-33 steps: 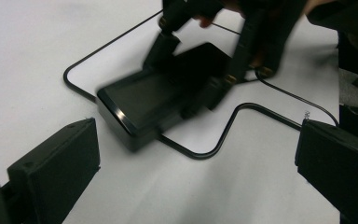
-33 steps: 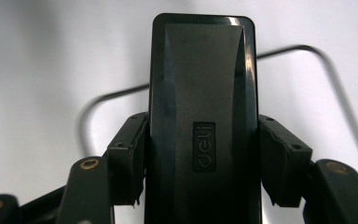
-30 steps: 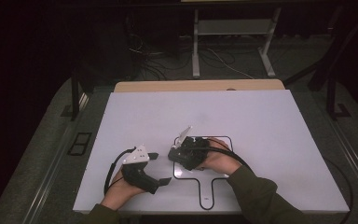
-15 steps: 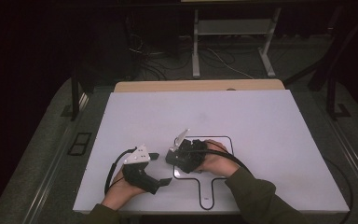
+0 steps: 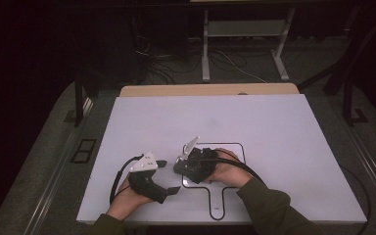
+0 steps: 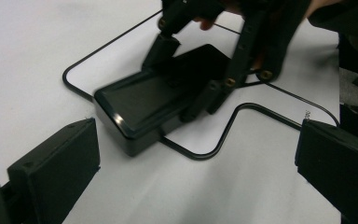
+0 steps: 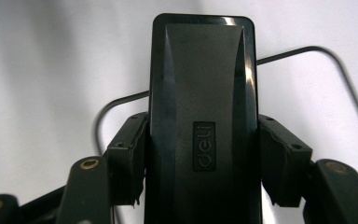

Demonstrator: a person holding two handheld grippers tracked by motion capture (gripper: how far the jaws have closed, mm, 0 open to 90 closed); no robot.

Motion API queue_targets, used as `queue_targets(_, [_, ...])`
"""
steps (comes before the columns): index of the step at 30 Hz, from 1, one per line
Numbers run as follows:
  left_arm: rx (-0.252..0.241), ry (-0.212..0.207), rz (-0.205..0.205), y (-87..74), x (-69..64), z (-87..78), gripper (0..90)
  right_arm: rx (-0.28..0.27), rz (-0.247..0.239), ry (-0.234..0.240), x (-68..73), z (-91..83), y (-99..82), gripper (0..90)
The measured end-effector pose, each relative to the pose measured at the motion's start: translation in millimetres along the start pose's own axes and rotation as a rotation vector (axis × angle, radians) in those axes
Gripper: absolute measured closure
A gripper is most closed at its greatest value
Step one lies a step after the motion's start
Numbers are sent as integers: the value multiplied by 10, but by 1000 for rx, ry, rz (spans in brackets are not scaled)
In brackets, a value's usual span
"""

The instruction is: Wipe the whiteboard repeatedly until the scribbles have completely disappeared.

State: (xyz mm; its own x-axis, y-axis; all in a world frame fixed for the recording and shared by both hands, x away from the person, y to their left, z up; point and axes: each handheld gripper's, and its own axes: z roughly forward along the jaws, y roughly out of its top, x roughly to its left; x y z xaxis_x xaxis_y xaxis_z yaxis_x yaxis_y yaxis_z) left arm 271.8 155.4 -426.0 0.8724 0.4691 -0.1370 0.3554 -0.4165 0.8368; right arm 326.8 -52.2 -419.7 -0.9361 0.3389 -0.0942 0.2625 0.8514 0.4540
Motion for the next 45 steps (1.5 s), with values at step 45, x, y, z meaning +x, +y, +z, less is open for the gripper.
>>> queue_targets(45, [-4, 3, 14, -15, 25, -1, 0, -203, 282, 0, -620, -494, -335, 389])
